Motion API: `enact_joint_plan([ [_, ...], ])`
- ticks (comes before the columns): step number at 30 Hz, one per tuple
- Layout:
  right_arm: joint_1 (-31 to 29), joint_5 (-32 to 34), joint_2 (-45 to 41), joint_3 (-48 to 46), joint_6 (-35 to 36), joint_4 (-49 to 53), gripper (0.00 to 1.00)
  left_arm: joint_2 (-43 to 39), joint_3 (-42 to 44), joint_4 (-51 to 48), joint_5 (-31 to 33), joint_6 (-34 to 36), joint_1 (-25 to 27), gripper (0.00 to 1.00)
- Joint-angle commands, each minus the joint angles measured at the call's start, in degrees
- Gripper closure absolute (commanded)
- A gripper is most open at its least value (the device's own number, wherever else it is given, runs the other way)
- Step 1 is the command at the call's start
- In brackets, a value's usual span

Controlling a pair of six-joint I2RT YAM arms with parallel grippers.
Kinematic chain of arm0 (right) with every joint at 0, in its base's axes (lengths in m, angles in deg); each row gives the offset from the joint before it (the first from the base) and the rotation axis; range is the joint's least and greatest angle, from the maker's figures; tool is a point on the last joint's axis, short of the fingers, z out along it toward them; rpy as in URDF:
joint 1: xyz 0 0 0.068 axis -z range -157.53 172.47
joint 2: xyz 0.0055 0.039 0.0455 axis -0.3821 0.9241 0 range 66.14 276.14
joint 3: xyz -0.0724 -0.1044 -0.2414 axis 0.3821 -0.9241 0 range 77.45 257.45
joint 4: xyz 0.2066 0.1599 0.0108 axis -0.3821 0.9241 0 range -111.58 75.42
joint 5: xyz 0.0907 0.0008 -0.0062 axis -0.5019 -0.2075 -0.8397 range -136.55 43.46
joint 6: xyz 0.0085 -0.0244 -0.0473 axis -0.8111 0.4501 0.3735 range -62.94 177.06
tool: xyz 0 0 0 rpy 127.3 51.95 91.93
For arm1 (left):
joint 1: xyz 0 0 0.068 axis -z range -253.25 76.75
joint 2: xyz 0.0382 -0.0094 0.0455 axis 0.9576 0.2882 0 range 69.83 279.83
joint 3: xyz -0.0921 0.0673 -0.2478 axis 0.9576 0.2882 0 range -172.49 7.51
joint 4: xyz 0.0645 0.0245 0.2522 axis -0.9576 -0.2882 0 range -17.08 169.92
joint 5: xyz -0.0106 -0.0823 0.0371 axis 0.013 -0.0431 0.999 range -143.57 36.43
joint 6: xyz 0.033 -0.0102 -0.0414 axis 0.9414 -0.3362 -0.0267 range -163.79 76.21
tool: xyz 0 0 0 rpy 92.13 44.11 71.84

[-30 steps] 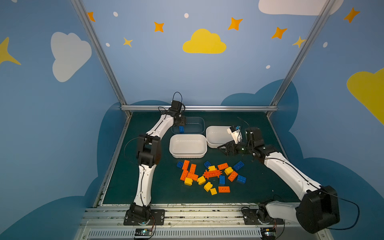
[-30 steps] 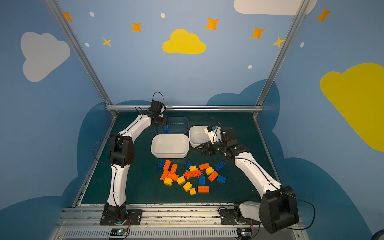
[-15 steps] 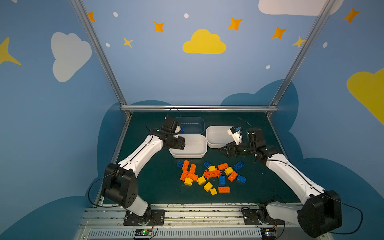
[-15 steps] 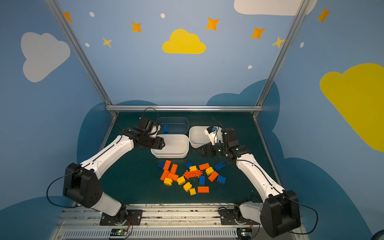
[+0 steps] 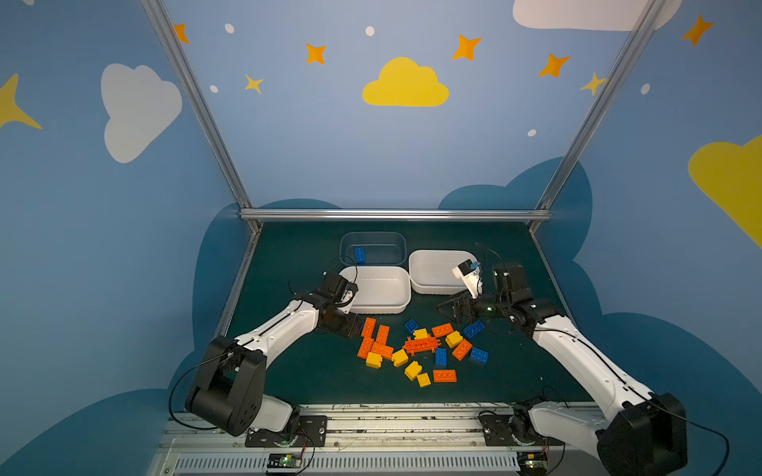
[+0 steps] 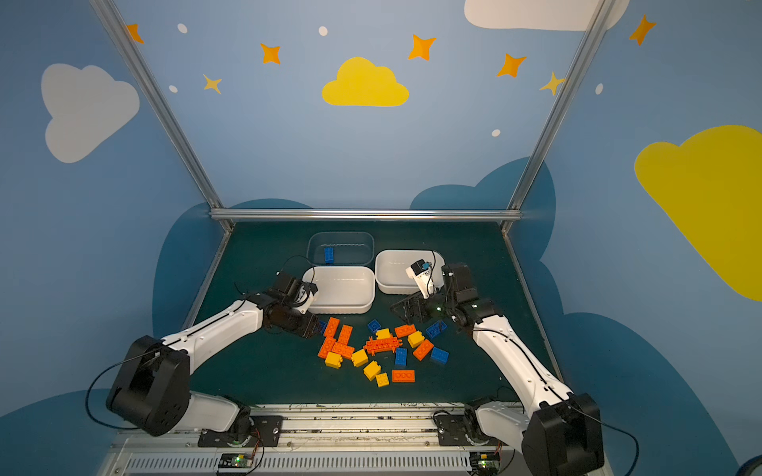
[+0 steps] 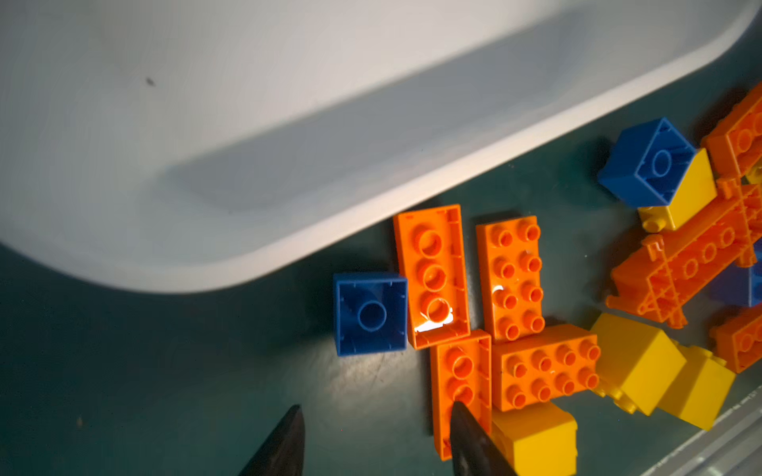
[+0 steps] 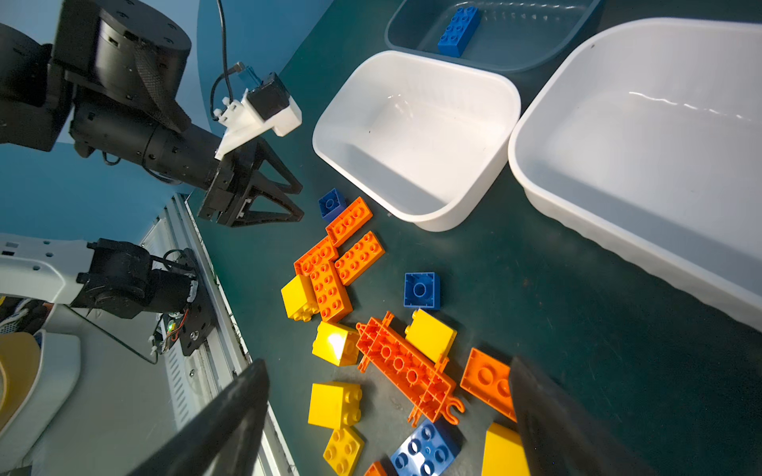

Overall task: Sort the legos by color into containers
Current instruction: 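Move the left gripper back down to the brick pile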

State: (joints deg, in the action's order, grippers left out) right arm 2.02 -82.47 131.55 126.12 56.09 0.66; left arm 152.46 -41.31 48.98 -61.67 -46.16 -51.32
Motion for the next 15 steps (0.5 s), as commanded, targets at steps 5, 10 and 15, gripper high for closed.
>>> enact_joint_plan([
  [5,0.2,1.0,-2.6,-1.5,0.9,1.7,0.10,1.9,4.4,10.6,2.1,11.7,0.7,0.45],
  [10,0.2,1.2,-2.6,-1.7,1.1,2.0,0.10,4.7,4.0,11.6,3.2,13.1,1.0,0.45],
  [15,0.3,1.6,-2.7,-2.1,1.1,1.9,0.10,6.7,3.9,13.6,5.2,13.0,1.4,0.46],
])
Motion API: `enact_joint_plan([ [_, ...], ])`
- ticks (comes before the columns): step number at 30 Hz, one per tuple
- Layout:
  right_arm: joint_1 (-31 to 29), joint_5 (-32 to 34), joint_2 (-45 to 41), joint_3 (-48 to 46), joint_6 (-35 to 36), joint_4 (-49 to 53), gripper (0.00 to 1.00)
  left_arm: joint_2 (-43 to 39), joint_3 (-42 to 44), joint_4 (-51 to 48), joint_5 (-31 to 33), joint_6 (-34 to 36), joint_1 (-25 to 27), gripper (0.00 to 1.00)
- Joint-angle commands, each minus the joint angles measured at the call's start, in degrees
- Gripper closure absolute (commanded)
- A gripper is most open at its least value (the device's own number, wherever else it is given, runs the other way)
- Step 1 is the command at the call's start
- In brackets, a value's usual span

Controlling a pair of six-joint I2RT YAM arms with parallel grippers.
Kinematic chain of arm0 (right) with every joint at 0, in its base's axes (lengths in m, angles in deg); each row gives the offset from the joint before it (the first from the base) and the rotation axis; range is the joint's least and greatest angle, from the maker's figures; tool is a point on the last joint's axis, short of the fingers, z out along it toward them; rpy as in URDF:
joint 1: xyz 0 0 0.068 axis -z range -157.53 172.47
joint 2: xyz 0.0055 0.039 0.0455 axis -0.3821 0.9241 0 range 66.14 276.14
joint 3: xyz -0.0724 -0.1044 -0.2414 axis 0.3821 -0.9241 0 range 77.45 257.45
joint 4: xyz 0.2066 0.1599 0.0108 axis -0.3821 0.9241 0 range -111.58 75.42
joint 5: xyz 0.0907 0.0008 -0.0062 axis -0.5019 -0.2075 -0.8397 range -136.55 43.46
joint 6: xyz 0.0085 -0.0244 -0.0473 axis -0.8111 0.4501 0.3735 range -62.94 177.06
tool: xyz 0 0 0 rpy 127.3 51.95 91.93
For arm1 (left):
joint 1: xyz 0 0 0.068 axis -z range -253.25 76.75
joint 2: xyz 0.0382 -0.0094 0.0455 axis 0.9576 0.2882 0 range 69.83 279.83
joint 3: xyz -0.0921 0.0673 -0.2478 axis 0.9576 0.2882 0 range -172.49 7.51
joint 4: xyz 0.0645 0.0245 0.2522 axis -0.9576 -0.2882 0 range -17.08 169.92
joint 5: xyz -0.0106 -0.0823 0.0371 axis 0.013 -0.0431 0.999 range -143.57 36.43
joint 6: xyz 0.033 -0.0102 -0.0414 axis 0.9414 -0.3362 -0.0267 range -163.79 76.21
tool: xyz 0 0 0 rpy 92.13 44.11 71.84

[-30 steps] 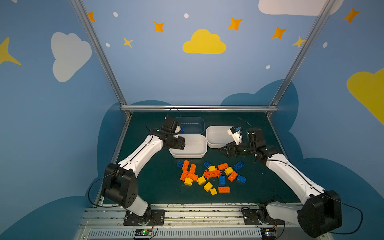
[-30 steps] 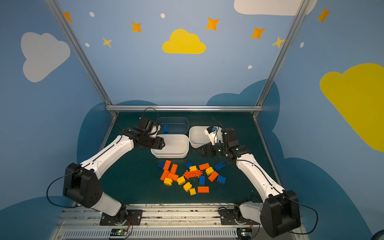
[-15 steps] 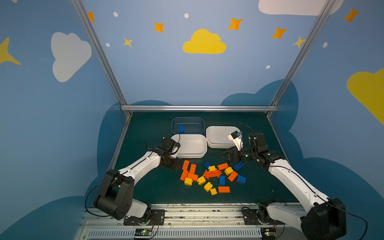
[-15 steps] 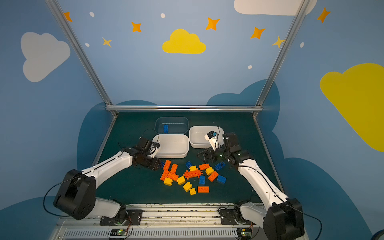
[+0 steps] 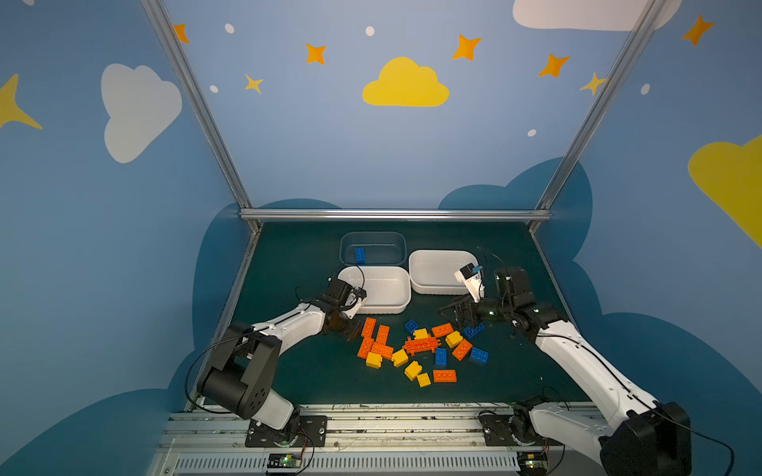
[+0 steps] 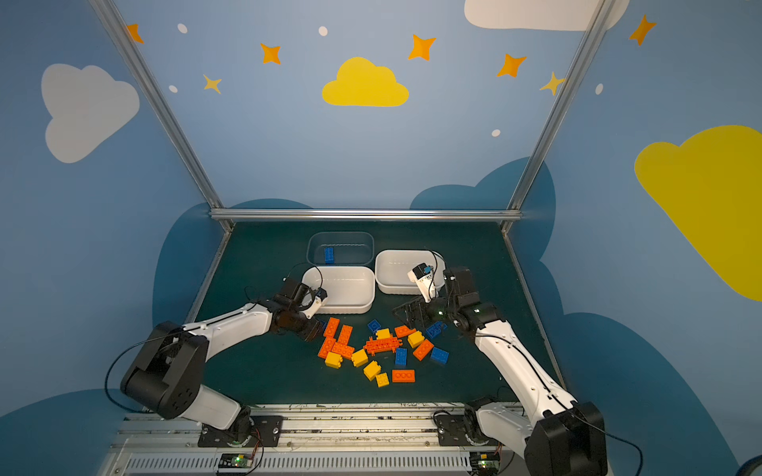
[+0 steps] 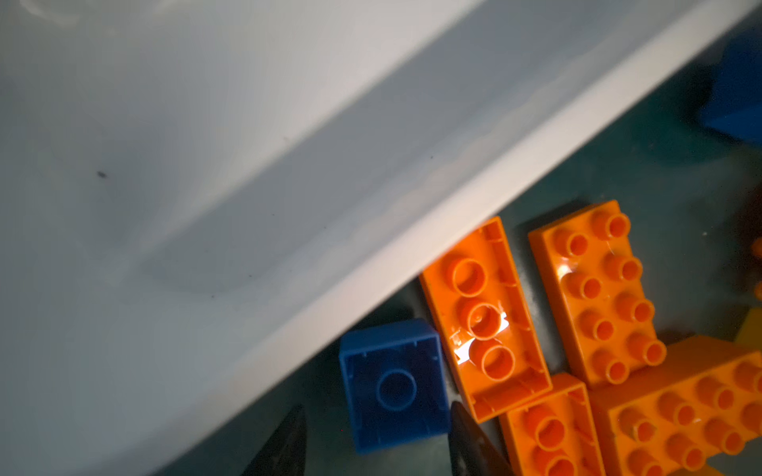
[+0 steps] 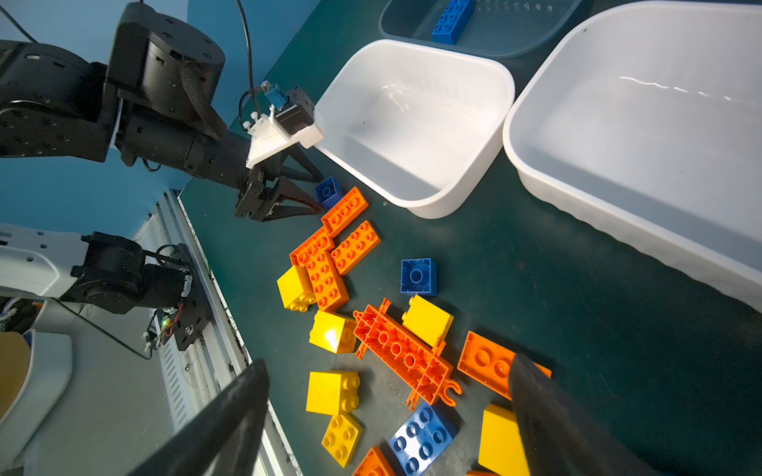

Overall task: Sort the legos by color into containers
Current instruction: 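Move the left gripper back down to the brick pile, then grasp a second blue brick with the left gripper and lift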

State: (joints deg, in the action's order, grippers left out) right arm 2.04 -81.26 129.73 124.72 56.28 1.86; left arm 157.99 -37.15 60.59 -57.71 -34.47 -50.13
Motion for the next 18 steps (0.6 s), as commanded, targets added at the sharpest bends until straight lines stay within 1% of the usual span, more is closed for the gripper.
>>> enact_joint_plan([
  [1,0.3,0.5,-1.0,-0.8,0.9,0.7,0.10,1.7,-0.4,2.1,1.3,1.4,0.3,0.46],
  [8,0.4,1.6,-1.6,-1.5,0.7,0.5,0.10,2.9,-0.5,2.7,2.5,1.6,1.3,0.46],
  [10,0.3,2.1,-1.9,-1.9,0.8,-0.1,0.10,3.0,-0.4,3.1,2.4,2.1,1.4,0.48],
  [15,0.5,2.1,-1.7,-2.1,0.4,-0.4,0.10,3.2,0.0,3.7,2.1,3.0,1.8,0.59],
  [18,0.6,2.1,-1.7,-2.2,0.2,-0.5,0.10,2.6,0.0,3.7,2.0,3.2,1.8,0.73],
])
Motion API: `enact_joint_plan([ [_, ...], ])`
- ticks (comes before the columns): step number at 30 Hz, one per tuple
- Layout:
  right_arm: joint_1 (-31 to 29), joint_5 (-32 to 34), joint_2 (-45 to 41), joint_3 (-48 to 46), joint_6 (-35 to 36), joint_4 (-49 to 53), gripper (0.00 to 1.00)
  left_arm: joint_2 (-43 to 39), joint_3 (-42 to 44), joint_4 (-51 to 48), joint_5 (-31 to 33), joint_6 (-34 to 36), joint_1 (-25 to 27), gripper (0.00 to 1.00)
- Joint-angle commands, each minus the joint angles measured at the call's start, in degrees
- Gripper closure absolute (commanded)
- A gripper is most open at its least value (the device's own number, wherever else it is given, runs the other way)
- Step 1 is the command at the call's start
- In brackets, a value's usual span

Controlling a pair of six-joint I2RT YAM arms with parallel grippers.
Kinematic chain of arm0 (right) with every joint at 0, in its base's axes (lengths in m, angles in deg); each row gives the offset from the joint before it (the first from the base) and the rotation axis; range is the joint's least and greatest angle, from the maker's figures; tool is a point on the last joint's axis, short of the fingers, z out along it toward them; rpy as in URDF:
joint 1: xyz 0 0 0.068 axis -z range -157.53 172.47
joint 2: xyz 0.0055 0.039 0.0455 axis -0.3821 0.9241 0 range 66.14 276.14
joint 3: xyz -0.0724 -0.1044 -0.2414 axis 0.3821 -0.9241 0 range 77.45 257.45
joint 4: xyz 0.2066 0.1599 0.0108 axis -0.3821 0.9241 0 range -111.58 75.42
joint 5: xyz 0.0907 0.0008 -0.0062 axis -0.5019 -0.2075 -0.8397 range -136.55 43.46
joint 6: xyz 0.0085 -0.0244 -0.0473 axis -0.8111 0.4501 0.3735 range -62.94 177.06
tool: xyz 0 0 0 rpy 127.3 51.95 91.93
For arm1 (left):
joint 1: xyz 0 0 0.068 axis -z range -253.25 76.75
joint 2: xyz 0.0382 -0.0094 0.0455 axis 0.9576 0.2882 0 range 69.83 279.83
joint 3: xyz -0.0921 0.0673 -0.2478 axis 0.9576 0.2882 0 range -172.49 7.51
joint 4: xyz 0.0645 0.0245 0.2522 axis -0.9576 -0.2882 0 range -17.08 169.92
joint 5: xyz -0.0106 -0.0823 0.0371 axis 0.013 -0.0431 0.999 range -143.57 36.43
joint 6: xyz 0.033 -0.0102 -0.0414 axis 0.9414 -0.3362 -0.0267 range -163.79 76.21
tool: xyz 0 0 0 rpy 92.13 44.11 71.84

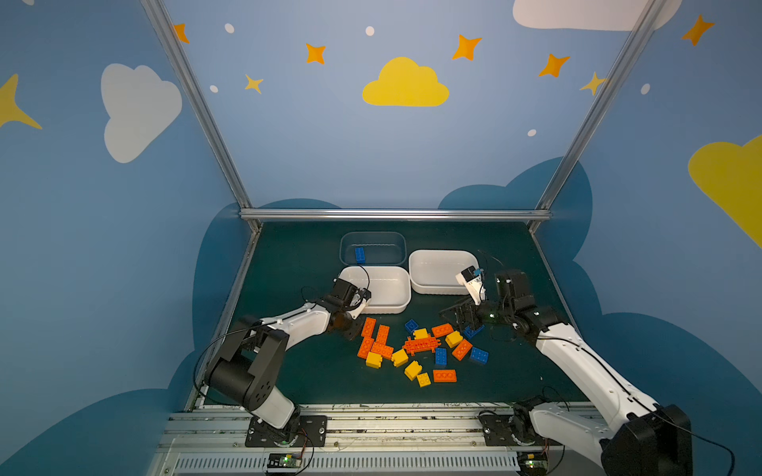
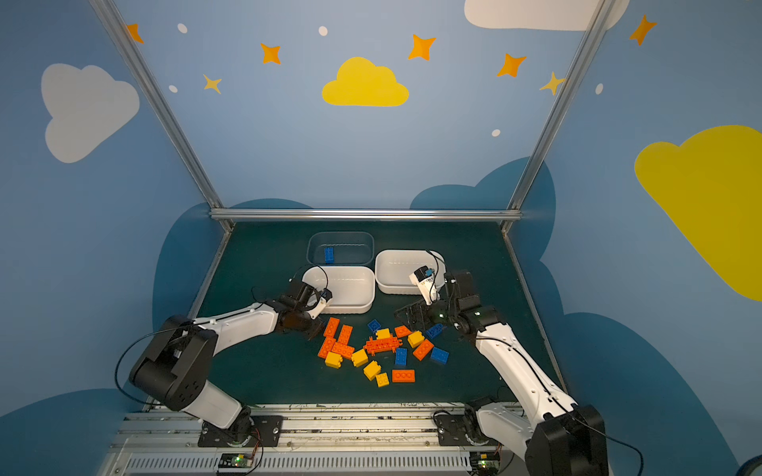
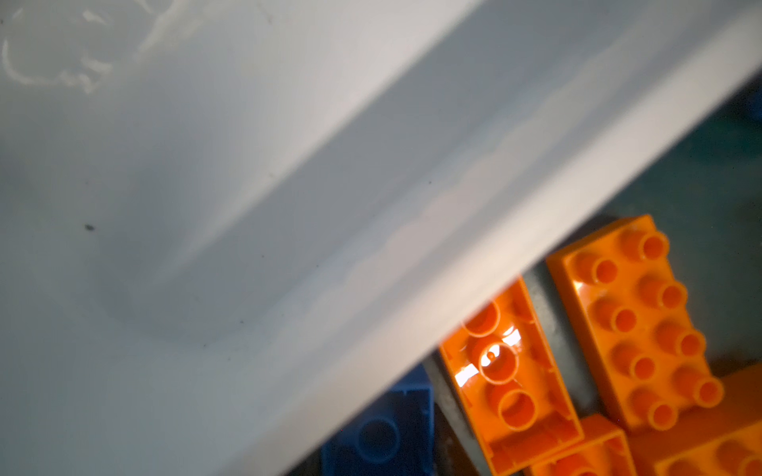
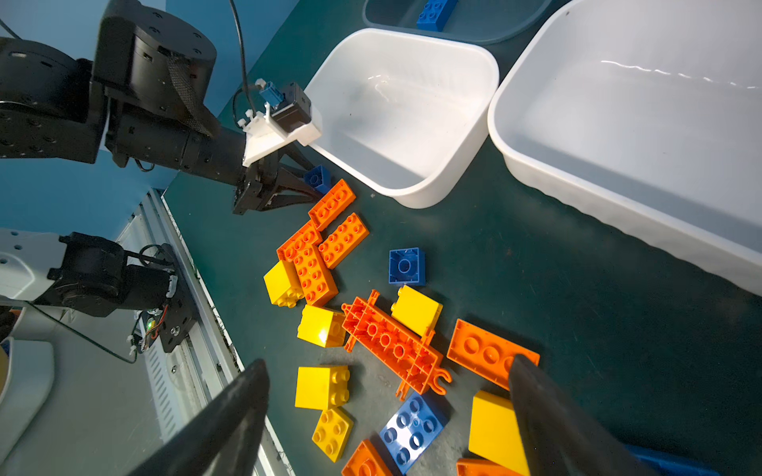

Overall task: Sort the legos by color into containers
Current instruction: 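Grasp a second blue brick with the left gripper and lift, then carry the blue brick into the clear bin and open the left gripper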

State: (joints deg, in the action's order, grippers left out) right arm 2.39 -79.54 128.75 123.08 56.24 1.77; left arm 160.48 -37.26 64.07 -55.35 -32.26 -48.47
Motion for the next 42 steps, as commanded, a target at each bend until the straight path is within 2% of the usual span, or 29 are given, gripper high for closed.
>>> enact_joint_plan([
  [1,0.2,0.4,-0.8,-0.7,0.1,-0.4,0.10,-0.3,0.0,-0.2,-0.4,1.2,0.2,0.76],
  [7,0.4,0.7,-1.6,-1.2,0.2,-0.5,0.10,-6.7,1.9,-3.8,-1.9,2.3,2.1,0.76],
  [12,0.5,0.4,-1.8,-1.1,-0.1,-1.4,0.10,-15.0,2.9,-10.7,-2.8,2.6,3.5,0.76],
  [16,0.5,-2.6,-1.0,-0.3,-1.1,-2.7,0.10,-20.9,1.1,-14.5,-2.9,3.1,3.7,0.76],
  [19,0.5,-5.6,0.2,0.8,-2.0,-4.1,0.10,-21.3,-3.1,-14.3,-3.1,5.3,3.0,0.76],
  [22,0.5,-9.0,1.4,2.0,-2.5,-5.7,0.10,-16.0,-10.6,-15.3,-4.4,8.0,1.4,0.76],
  [28,0.1,-14.6,3.5,4.3,-5.3,-7.7,0.10,-2.4,-25.1,-10.5,-7.3,12.1,-3.7,0.74],
  [34,-1.0,-14.4,4.6,5.1,-6.5,-9.7,0.10,14.2,-43.0,-8.9,-7.9,12.5,-8.5,0.74],
  [38,-1.4,-13.7,5.5,6.2,-6.2,-9.2,0.10,24.5,-54.3,-10.4,-6.6,12.3,-9.6,0.73],
  [42,-1.4,-12.9,6.6,6.9,-5.4,-8.7,0.10,33.5,-63.3,-11.2,-4.8,8.9,-9.7,0.73],
])
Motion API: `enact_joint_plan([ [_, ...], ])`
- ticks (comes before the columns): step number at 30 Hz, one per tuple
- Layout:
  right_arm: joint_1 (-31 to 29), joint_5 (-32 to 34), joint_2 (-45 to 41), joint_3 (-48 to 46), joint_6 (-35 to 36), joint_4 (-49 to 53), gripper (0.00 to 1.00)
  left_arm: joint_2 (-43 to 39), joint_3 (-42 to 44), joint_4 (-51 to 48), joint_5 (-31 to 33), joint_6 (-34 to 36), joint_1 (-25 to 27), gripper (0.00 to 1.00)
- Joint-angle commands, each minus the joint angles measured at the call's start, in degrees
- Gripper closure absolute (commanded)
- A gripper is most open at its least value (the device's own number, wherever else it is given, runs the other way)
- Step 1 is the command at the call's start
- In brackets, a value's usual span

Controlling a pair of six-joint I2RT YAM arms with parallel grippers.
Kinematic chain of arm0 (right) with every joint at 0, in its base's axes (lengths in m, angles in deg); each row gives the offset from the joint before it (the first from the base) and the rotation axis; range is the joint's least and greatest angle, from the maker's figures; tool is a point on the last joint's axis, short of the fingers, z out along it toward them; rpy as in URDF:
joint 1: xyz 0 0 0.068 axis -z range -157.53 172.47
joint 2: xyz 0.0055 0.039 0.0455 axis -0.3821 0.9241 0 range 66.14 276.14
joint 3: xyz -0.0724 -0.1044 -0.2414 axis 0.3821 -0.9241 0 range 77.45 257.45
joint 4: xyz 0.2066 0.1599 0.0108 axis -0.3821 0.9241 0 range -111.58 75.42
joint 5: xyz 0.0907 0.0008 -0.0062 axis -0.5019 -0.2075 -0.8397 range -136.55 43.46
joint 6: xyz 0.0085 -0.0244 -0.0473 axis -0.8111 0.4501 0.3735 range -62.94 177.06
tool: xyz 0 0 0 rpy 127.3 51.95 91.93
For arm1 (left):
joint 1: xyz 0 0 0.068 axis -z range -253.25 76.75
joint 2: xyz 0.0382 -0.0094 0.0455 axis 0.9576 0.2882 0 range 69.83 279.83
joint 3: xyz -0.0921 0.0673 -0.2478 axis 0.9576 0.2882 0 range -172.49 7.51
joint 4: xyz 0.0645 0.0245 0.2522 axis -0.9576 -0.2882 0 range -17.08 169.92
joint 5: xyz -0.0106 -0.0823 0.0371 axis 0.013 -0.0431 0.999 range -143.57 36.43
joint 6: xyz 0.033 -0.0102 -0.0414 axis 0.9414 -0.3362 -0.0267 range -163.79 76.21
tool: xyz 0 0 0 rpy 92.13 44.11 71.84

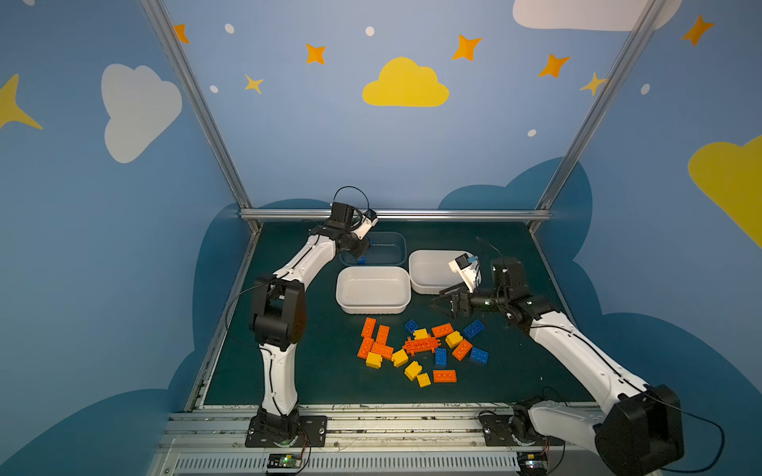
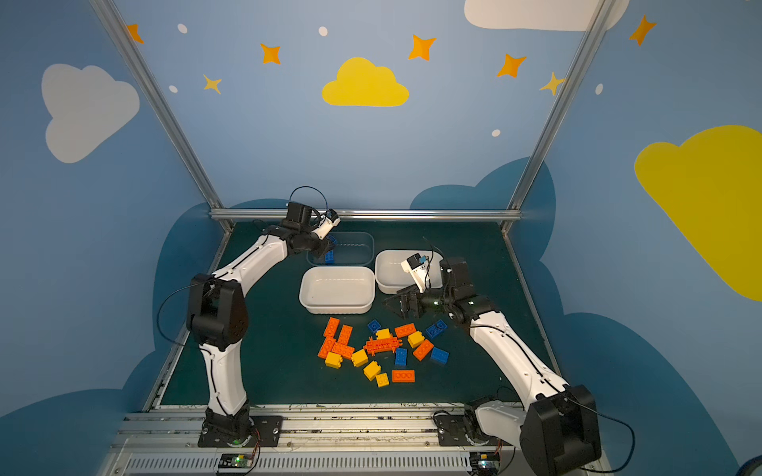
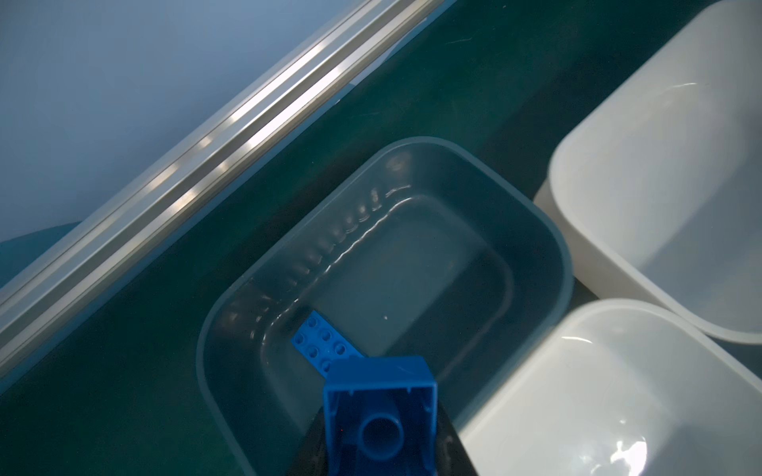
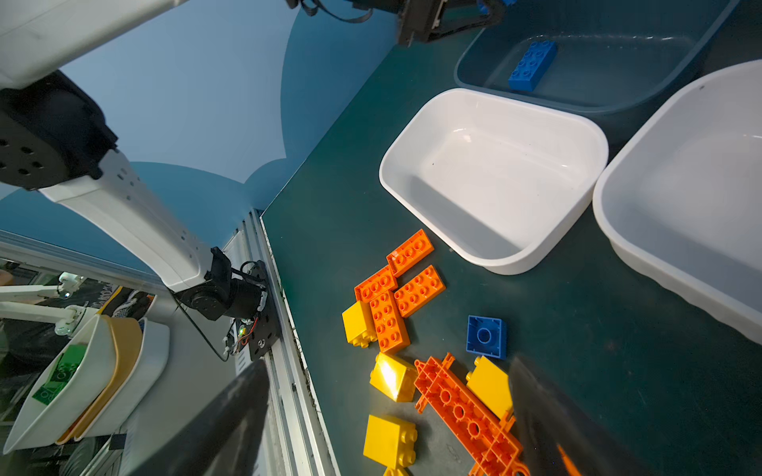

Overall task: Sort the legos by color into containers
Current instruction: 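Carry the blue brick into the clear bin and open the left gripper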

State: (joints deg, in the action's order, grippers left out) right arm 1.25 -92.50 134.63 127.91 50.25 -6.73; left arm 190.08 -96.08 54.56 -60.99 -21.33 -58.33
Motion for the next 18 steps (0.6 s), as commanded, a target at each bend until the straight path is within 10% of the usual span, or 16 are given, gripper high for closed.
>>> enact_joint_plan([
  [1,-0.2,0.2,1.0,2.4,1.0,0.4,0.10,5.6,-6.3,-2.0,1.5,-2.5,0.2,0.73],
  [7,0.0,1.6,2.0,3.4,2.3,2.0,0.10,12.7,-13.3,-2.8,4.9,-4.4,0.4,0.68],
  [18,0.2,2.0,1.5,2.3,2.8,3.0,0.10,5.7,-12.9,-14.4,3.1,-16.9,1.2,0.25],
])
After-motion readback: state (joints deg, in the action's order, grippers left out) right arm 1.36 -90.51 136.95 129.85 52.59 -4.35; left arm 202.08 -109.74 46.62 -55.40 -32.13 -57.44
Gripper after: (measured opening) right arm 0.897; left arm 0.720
